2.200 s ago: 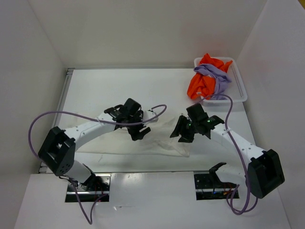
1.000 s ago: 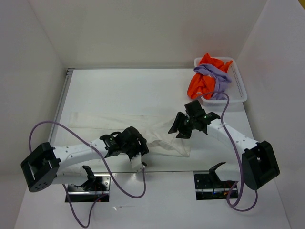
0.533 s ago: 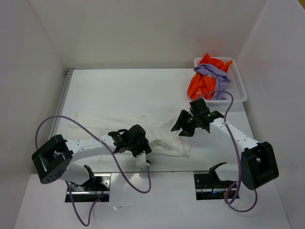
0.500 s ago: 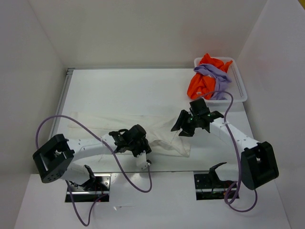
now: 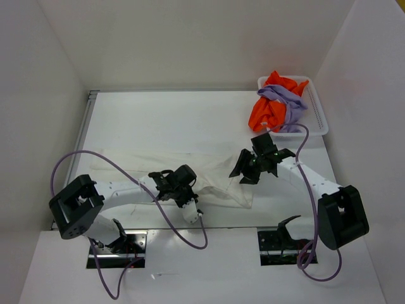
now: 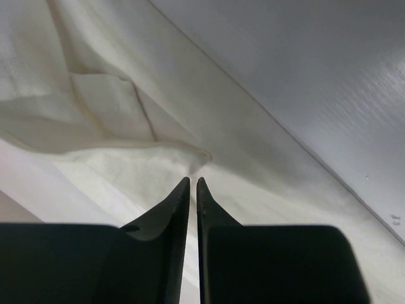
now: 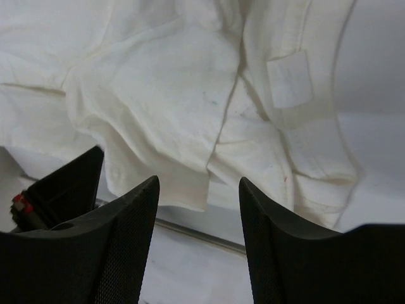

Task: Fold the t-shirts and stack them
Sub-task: Fold the other side of the tshirt into a rectangle

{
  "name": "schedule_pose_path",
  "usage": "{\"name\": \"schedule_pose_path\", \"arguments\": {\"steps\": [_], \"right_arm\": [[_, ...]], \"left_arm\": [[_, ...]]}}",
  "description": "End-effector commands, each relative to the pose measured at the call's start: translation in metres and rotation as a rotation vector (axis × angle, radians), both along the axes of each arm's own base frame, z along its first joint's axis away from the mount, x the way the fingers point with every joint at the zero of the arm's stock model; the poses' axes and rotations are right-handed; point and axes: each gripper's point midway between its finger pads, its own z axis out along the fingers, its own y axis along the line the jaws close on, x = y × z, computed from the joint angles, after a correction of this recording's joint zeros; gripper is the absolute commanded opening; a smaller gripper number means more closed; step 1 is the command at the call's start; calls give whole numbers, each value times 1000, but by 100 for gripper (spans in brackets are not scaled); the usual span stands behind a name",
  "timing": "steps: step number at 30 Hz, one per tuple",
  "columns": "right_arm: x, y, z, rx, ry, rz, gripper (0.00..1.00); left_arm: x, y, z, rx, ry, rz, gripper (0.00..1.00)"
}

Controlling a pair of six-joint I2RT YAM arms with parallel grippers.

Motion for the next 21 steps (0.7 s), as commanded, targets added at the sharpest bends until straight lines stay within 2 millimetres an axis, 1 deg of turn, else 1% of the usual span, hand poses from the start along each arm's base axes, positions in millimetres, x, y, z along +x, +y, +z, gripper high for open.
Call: {"name": "schedule_pose_path", "arguments": {"steps": [1, 2, 3, 4, 5, 6, 7, 8, 9, 10, 11, 12, 14, 15, 16, 17, 18, 19, 20, 21], "right_arm": [[32, -11, 6, -81, -64, -87, 59], [48, -11, 14, -100, -116, -94, 59], [55, -12, 15, -116, -127, -95, 59], [61, -13, 7, -144, -110, -91, 58], [77, -13, 13, -164, -146, -101, 58], [82, -12, 10, -177, -147, -79, 58], [88, -12, -1, -202, -131, -66, 58], [99, -9, 3, -206, -159, -44, 58], [102, -8, -1, -213, -154, -34, 58], [105, -9, -8, -232, -139, -38, 58], [107, -12, -6, -249, -144, -48, 58], [110, -20, -12, -292, -144, -68, 61], [115, -24, -10, -321, -153, -71, 67], [115, -24, -10, -324, -155, -63, 70], [118, -23, -10, -324, -157, -63, 71], [120, -22, -6, -320, -165, -65, 71], [120, -22, -10, -327, -160, -56, 73], [120, -23, -10, -331, -162, -47, 73], [121, -18, -12, -310, -161, -37, 73], [124, -11, -9, -293, -184, -17, 73]], "left_arm": [[-3, 1, 16, -20, 2, 16, 14], [-2, 1, 20, -31, -6, 16, 12], [-3, 1, 20, -34, 0, 28, 12], [-3, 1, 20, -34, 0, 28, 12], [-2, 2, 20, -31, -2, 43, 12], [3, -3, 21, -51, -16, 43, 12], [5, -4, 23, -59, -24, 60, 12], [4, -2, 19, -54, -10, 76, 19], [3, -4, 19, -60, -1, 71, 26], [5, -7, 24, -75, -4, 81, 32], [2, -7, 22, -70, 12, 75, 41], [2, -7, 22, -69, 12, 75, 45], [3, -8, 24, -75, 2, 66, 50], [3, -8, 19, -67, 2, 58, 57], [3, -8, 19, -67, 2, 58, 61], [2, -7, 15, -56, 10, 58, 65], [4, -9, 11, -54, 11, 58, 68], [5, -11, 13, -68, 9, 68, 71], [8, -11, 8, -56, 2, 75, 71], [13, -15, 9, -75, -12, 91, 71]]}}
